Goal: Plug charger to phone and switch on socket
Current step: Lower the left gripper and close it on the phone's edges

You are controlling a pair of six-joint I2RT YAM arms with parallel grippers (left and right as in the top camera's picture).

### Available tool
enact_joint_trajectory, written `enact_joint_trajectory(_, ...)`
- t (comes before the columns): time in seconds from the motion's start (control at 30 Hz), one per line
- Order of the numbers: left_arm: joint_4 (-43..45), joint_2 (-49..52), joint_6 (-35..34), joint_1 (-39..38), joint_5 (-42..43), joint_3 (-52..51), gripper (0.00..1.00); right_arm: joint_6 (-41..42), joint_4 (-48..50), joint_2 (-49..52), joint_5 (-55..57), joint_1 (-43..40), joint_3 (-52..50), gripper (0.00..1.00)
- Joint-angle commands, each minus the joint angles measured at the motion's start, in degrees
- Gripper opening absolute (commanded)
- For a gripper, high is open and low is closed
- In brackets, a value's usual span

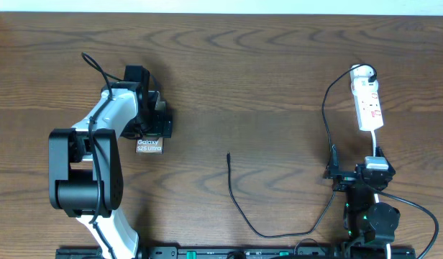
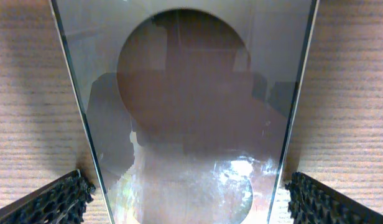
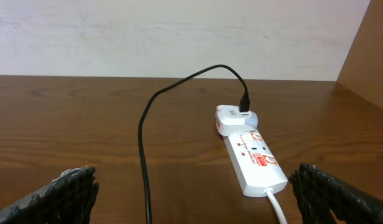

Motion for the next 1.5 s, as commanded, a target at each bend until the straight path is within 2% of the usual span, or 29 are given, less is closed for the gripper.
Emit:
enact_joint_trajectory(0.0,0.63,0.35,-0.48,-0.02,-0.33,-1.09,0.99,-0.26,-0.26,-0.28,-0.11,0.46,-0.07,0.99)
enact_joint_trajectory(0.4,0.48,0.39,-0.50,-0.02,-0.35,-1.11,0.99,-0.26,-0.26,-0.28,-0.11,0.46,-0.07,0.99)
enact_joint_trajectory(0.53,0.63,0.42,-2.49,-0.02,-4.17,-1.11,0.99,-0.26,-0.26,-0.28,-0.11,0.46,-0.07,0.99)
enact_joint_trajectory(1.47,3.06,0.42,-2.64,-0.04,-1.77,-3.78,0.99,-0.26,-0.26,-0.28,-0.11,0.46,-0.07,0.99)
